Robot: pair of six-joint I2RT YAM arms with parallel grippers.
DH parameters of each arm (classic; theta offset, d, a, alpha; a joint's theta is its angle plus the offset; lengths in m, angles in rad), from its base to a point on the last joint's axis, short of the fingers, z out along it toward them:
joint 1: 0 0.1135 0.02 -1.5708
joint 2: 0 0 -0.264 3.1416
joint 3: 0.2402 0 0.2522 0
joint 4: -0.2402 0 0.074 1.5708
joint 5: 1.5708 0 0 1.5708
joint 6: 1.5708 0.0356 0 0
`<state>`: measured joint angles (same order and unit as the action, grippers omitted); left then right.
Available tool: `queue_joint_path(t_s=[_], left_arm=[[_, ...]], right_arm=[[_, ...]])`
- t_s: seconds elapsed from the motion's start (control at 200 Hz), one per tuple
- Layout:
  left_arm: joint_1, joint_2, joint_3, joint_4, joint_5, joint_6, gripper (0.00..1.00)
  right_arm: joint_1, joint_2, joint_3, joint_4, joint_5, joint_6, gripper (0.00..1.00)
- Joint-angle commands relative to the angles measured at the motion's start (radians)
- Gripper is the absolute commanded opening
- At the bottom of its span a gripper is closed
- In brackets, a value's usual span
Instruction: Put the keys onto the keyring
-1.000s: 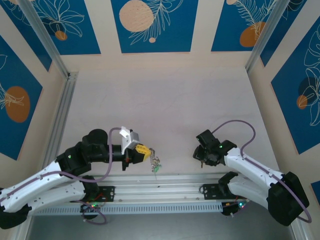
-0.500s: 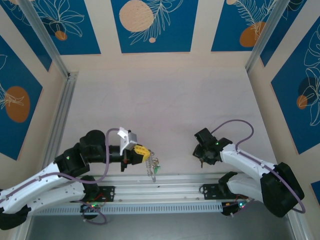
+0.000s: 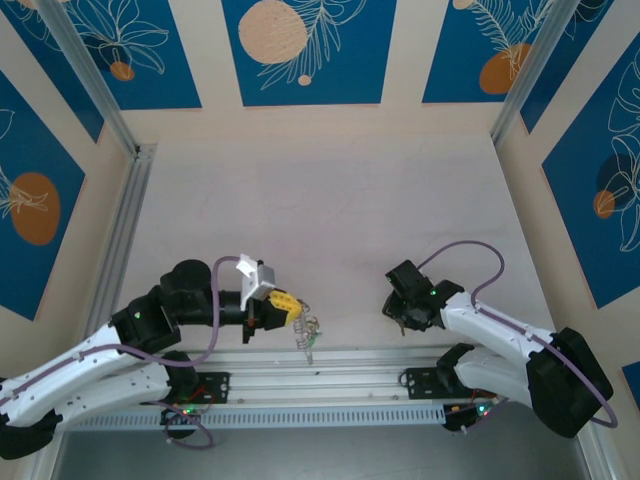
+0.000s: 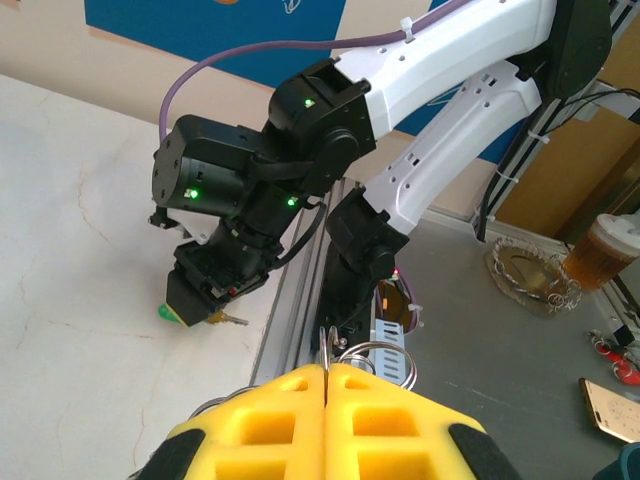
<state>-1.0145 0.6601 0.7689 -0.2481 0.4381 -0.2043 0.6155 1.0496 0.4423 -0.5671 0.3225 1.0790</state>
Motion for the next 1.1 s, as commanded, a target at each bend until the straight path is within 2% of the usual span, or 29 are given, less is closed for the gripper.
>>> queue_joint_path(t_s=[0.0, 0.13, 0.455, 0.68, 0.795, 0.96, 1.095], left_arm=[[0.009, -0.004, -0.002, 0.058, 0.027, -0.009, 0.00], [0.009, -0.002, -0.003, 0.059, 0.028, -0.010, 0.00], [0.008, -0.001, -0.004, 0.056, 0.030, -0.014, 0.00], [0.009, -0.001, -0.005, 0.049, 0.028, -0.016, 0.00], [0.008, 0.003, -0.005, 0.051, 0.028, -0.015, 0.00], [0.009, 0.006, -0.008, 0.055, 0.032, -0.017, 0.00], [0.009, 0.006, -0.008, 0.056, 0.036, -0.018, 0.00]], right_arm=[[0.013, -0.013, -0.014, -0.007, 0.006, 0.030, 0.40], [0.024, -0.013, -0.017, -0.010, 0.018, 0.041, 0.35], [0.038, -0.008, -0.015, -0.009, 0.039, 0.055, 0.14], [0.047, -0.014, -0.019, 0.007, 0.032, 0.041, 0.11], [0.072, -0.014, -0.011, 0.006, 0.031, 0.030, 0.13], [0.099, -0.036, 0.018, -0.078, 0.088, 0.032, 0.29], [0.073, -0.048, 0.036, -0.103, 0.096, 0.006, 0.38]])
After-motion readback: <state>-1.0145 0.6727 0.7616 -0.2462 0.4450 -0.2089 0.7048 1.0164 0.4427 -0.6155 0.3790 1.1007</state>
